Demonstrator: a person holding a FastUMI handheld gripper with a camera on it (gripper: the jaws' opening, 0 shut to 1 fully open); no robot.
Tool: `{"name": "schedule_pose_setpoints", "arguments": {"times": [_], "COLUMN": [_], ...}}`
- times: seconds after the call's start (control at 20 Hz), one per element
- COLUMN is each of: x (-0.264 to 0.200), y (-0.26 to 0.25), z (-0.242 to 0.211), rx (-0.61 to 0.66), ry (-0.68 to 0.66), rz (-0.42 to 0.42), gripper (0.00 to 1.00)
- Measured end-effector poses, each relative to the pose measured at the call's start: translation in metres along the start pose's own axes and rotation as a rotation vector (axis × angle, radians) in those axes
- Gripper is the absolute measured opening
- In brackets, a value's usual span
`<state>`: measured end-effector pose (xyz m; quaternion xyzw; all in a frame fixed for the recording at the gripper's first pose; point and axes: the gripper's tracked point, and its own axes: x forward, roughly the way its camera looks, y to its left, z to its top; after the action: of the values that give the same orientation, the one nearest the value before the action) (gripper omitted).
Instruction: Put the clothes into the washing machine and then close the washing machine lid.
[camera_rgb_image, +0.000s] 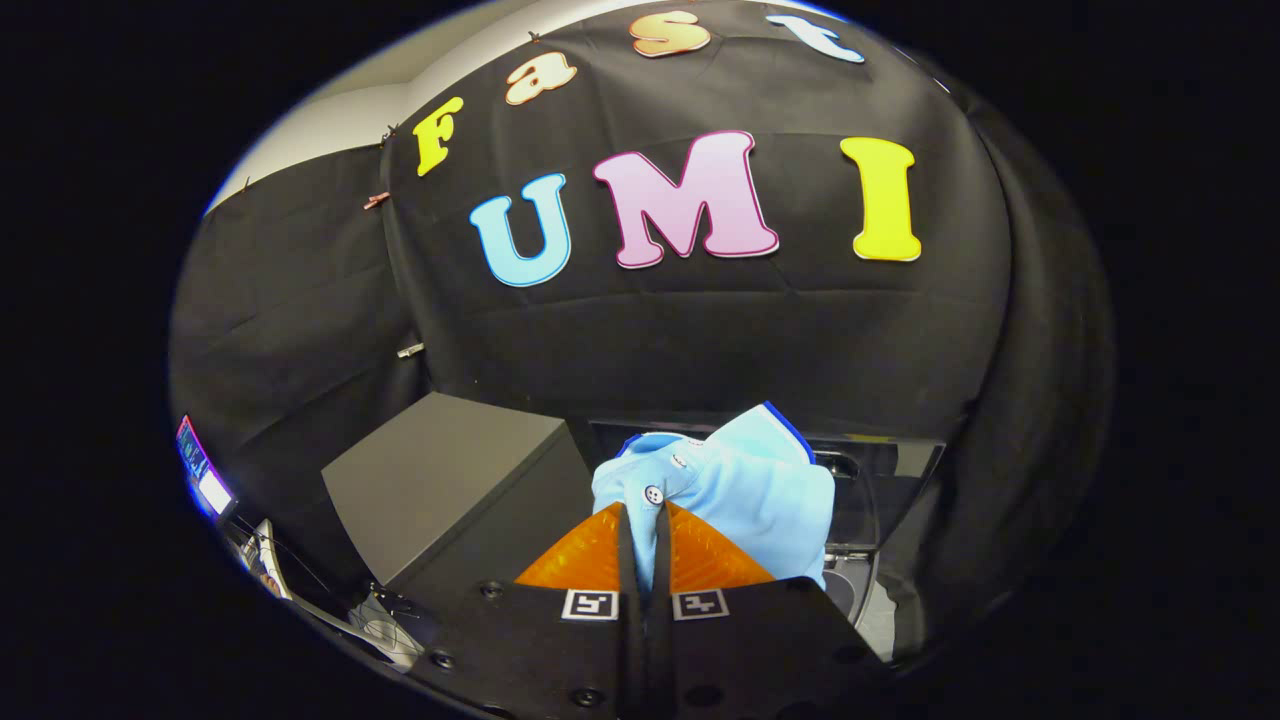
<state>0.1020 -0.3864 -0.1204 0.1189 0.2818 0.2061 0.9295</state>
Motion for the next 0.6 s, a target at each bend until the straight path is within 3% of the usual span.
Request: {"name": "schedule_pose_setpoints", "arguments": {"times": [0.6], "x": [0.024], "y": [-0.035], "z": [-0.047], "rx": [0.004], "ry": [0.074], "rz": [-0.043], "gripper": [0.05]}}
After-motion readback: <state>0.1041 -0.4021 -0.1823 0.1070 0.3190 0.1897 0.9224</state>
